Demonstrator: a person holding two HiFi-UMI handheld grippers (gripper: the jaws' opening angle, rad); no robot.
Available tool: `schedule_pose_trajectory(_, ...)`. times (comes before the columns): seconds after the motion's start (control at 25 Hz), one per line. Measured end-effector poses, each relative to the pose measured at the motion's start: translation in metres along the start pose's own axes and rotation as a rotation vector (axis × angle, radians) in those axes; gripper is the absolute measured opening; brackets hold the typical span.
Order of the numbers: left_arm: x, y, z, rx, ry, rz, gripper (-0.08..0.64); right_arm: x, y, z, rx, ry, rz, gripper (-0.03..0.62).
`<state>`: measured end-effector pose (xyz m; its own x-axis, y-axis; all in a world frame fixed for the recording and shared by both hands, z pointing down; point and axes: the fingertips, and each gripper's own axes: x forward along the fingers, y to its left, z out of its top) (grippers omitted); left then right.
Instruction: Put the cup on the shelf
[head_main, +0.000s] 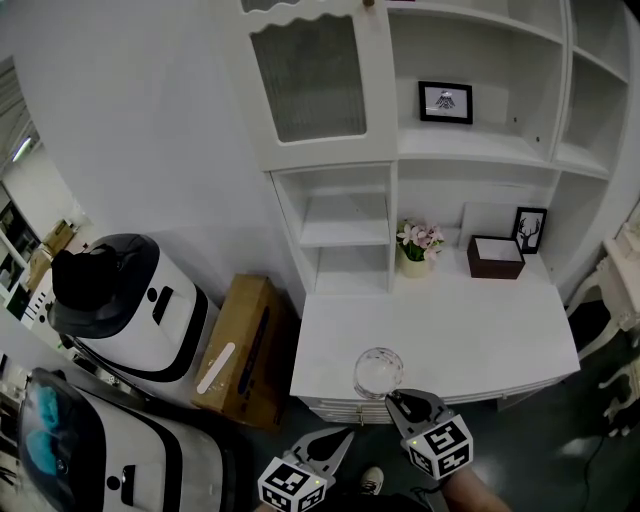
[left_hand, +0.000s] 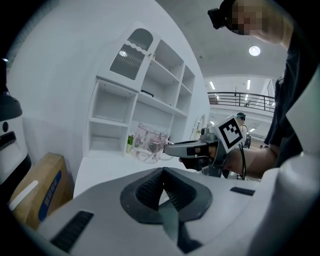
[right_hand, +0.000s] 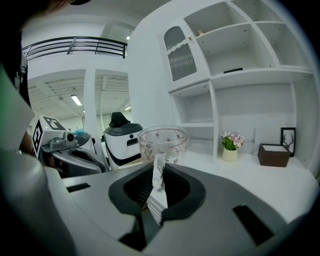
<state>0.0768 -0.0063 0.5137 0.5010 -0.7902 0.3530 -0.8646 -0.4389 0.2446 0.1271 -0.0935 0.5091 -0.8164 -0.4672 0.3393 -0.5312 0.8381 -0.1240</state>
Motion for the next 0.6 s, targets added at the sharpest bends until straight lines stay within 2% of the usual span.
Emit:
schedule_pose_trajectory(0.36,0.003,0.012,0.004,-0.004,-0.022,-0.004,0.005,0.01,-0.002,0.004,-0.009,0.001,-0.01,0.032)
schedule_pose_trajectory(0.6,0.013,0.025,0.013,0.016,-0.025,-0.04,0.005,0.023,-0.008,0.01,-0.007,0.002,-0.036,0.032)
